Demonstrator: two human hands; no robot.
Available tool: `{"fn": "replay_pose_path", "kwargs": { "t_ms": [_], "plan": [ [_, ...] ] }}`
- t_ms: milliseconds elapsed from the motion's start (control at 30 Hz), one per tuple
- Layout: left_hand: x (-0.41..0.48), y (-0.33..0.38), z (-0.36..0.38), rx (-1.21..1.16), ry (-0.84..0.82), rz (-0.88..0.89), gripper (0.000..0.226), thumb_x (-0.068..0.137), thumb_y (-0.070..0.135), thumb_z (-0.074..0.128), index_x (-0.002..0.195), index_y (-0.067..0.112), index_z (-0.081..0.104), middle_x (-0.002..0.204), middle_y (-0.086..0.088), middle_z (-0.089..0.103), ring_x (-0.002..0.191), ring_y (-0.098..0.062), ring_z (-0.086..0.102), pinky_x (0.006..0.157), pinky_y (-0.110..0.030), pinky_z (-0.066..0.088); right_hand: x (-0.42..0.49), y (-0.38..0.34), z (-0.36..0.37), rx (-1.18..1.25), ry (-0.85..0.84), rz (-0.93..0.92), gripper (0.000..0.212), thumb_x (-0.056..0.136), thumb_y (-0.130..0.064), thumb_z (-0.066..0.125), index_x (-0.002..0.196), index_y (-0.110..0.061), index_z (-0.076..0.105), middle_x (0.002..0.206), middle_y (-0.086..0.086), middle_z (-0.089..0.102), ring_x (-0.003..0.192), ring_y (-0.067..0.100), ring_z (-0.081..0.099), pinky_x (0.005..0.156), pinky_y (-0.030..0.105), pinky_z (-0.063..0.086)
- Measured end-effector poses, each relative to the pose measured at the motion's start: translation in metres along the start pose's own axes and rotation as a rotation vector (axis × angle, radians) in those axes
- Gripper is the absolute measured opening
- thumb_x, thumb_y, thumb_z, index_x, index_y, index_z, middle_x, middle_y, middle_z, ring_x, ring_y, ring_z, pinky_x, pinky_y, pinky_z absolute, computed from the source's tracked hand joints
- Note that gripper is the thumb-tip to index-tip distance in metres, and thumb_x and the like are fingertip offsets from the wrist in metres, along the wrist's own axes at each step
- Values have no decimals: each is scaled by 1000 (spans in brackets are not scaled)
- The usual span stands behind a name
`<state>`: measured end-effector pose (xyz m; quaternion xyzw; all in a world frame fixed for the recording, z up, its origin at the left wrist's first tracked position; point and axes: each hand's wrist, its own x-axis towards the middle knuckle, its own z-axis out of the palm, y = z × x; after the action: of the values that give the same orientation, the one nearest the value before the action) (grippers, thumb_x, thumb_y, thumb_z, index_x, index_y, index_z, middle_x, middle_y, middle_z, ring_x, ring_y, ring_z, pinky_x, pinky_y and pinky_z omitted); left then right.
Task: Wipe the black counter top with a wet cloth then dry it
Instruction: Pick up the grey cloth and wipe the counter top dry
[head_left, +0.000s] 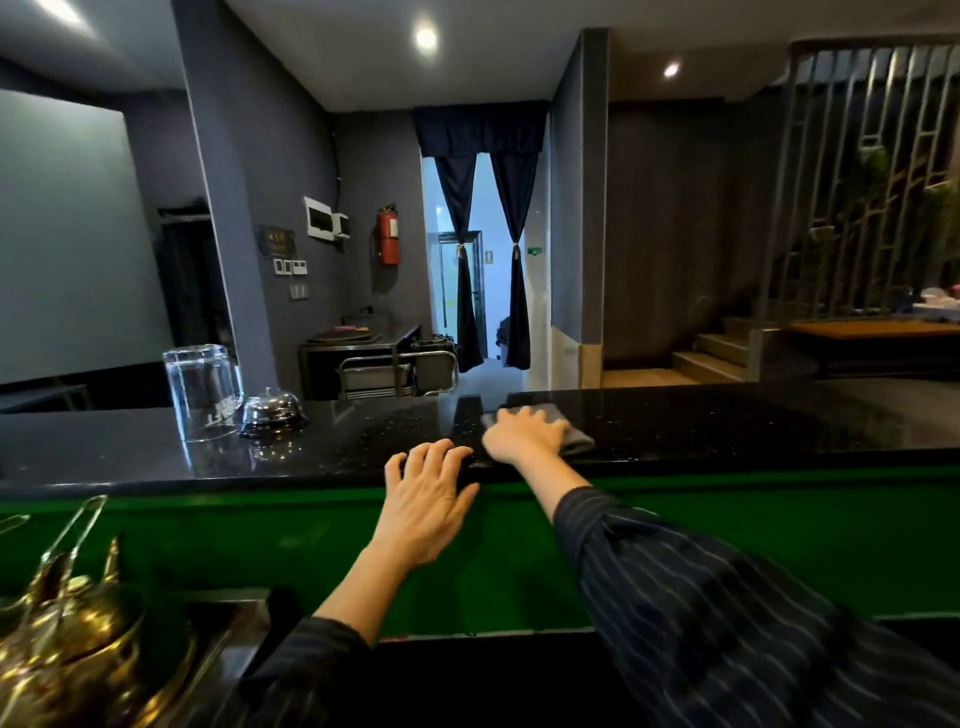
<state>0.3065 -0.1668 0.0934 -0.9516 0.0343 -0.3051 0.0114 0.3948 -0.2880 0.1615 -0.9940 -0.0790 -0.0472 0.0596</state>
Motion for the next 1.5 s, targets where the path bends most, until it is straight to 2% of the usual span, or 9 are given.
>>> {"fn": "replay_pose_path", "kwargs": {
  "t_ms": [133, 267, 467, 667, 867, 1000, 1133, 1300, 1500],
  "plan": [
    [-7, -11, -2, -10, -20, 54, 67, 85, 57, 18, 139, 19, 31, 145, 1, 36, 134, -21, 32, 111, -41, 19, -7, -28, -4, 10, -151, -404, 50, 102, -32, 24, 152, -31, 23, 162, -1, 14, 149, 27, 13, 113, 64, 12],
    [-13, -30, -6, 12, -42, 166, 66, 86, 55, 25, 146, 29, 20, 151, 4, 32, 138, -19, 30, 112, -40, 18, -14, 3, -15, 131, -185, -428, 49, 103, -31, 23, 152, -36, 21, 162, -6, 13, 149, 19, 11, 117, 53, 8],
    [-23, -46, -6, 24, -92, 146, 72, 83, 59, 26, 147, 38, 3, 155, 6, 21, 144, -17, 16, 114, -48, 1, 7, 66, -10, 58, -111, -179, 52, 101, -32, 19, 153, -31, 17, 163, -3, 12, 148, 27, 14, 113, 61, 15],
    [-17, -42, -7, 36, -151, 130, 82, 75, 65, 27, 147, 37, -2, 157, 5, 11, 145, -20, 6, 113, -51, -3, 22, 21, -5, -3, -75, 175, 55, 99, -42, 25, 153, -30, 19, 161, 8, 15, 147, 34, 13, 115, 59, 10],
    [-19, -49, -16, 57, -164, 205, 89, 80, 61, 43, 148, 34, -7, 159, 4, 9, 147, -20, 5, 114, -49, -1, 15, -52, 0, 20, -168, -340, 54, 100, -47, 23, 153, -36, 16, 163, 1, 11, 149, 29, 10, 113, 62, 7],
    [-24, -86, -16, 240, -3, 300, 73, 82, 51, 42, 149, 38, 13, 147, 4, 43, 136, -22, 40, 109, -54, 14, 17, -40, -16, 92, -356, -507, 52, 104, -35, 29, 154, -31, 14, 163, 5, 4, 150, 28, 3, 118, 47, 2],
    [-32, -93, -3, 218, 74, 206, 73, 79, 45, 45, 147, 40, 20, 133, -1, 54, 129, -24, 41, 108, -59, 16, 53, 4, -16, 115, -316, -338, 51, 105, -37, 24, 154, -29, 13, 163, 4, 3, 150, 27, 1, 118, 45, 2],
    [-33, -85, 31, 92, 252, 88, 75, 69, 50, 52, 140, 36, 34, 126, -5, 44, 124, -27, 37, 111, -51, 8, 119, 39, -8, 67, -319, -131, 57, 101, -50, 21, 154, -33, 7, 163, 2, -4, 150, 29, -2, 119, 55, 1],
    [-21, -91, 46, 164, 395, 107, 76, 65, 59, 51, 136, 37, 37, 127, -6, 42, 121, -27, 39, 104, -52, 16, 168, 1, 1, -21, -310, -12, 62, 98, -54, 20, 154, -31, 4, 163, 3, 1, 148, 34, 7, 116, 60, 11]
  ]
}}
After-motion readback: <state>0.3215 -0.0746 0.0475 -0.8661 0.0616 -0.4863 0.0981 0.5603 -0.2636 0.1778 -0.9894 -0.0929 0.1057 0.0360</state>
